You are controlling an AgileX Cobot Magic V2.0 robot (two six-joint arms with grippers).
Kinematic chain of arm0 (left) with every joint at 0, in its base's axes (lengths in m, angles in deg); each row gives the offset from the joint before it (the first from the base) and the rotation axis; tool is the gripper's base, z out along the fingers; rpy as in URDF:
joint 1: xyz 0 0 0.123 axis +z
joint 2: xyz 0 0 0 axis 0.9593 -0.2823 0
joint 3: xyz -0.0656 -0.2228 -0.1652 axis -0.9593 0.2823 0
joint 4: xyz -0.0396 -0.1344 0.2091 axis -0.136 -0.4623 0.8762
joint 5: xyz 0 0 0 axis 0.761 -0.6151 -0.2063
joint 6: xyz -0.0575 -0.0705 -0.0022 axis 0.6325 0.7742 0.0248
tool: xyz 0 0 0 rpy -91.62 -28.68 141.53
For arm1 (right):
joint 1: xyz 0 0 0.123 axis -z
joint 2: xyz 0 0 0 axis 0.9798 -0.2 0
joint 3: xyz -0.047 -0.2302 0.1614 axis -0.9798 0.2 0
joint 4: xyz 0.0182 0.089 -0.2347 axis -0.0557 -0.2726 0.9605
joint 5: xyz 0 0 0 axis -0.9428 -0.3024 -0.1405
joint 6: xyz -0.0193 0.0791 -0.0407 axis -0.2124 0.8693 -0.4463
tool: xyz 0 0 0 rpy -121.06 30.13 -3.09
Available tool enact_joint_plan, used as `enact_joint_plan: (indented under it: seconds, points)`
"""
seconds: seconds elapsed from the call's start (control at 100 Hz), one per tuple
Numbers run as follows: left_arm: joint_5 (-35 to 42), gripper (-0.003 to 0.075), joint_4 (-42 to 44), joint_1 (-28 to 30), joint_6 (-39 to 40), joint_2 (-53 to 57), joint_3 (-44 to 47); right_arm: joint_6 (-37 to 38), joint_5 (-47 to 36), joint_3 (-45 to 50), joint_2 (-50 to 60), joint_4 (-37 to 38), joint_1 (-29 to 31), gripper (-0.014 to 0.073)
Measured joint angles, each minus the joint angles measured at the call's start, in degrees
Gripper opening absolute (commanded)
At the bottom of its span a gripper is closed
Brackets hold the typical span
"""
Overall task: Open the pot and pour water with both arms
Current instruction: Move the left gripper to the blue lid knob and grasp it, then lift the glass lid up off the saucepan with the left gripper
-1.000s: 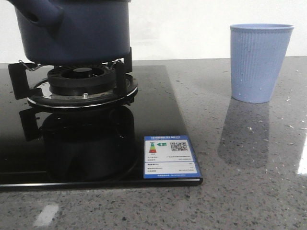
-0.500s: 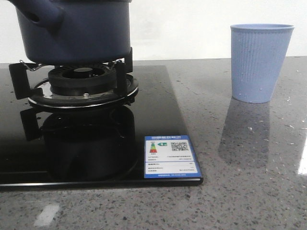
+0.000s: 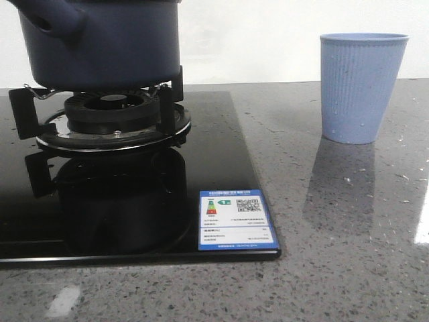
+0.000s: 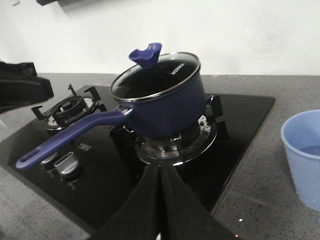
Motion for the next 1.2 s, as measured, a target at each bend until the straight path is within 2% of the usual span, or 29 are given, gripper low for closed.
enact_joint_plan:
  seconds: [0.19,0.29,0.36,0.43,0.48,0.56,0.65,0.72,0.77,0.97,1.2]
  points:
    - [-6.9,-0.0013,-5.5,6.2,-8.8,-6.0,-7.9,-0.1,-1.1,0.0,0.0,3.4,0.0,-0.0075]
    - [-10.2,0.0047,-5.9,11.9,-13.5,-8.2,-10.5,-0.1,-1.2,0.0,0.0,5.2,0.0,-0.0074]
    - [-11.3,0.0137,-5.9,15.6,-16.6,-9.0,-11.0,-0.1,-1.2,0.0,0.0,6.1,0.0,-0.0050]
    - [-11.7,0.0271,-5.9,18.5,-18.2,-9.6,-11.1,-0.6,-1.2,0.0,0.0,6.5,0.0,0.0011]
    - [-11.7,0.0383,-5.8,19.7,-19.0,-10.1,-11.1,-1.5,-1.2,0.0,0.0,6.7,0.0,0.0080]
    - [-11.6,0.0473,-5.5,20.4,-19.4,-10.8,-11.1,-2.6,-1.2,0.0,0.0,6.8,0.0,0.0242]
    - [-9.8,0.0482,-4.0,20.4,-19.7,-11.4,-11.2,-2.9,-1.5,0.0,0.0,6.9,0.0,0.0439]
    - [-8.0,0.0482,-2.1,20.4,-20.4,-12.2,-11.2,-3.1,-1.9,0.0,0.0,6.9,0.0,0.0541]
    - [-6.7,0.0482,-1.2,20.4,-21.3,-13.0,-11.2,-3.1,-2.3,0.0,0.0,6.9,0.0,0.0578]
    - [-5.2,0.0482,-3.2,20.4,-26.1,-18.8,-11.2,-3.2,-2.7,0.0,0.0,6.9,0.0,0.0582]
    - [-3.8,0.0483,-12.3,20.4,-34.1,-25.3,-11.2,-3.2,-2.7,0.0,0.0,6.9,-0.2,0.0582]
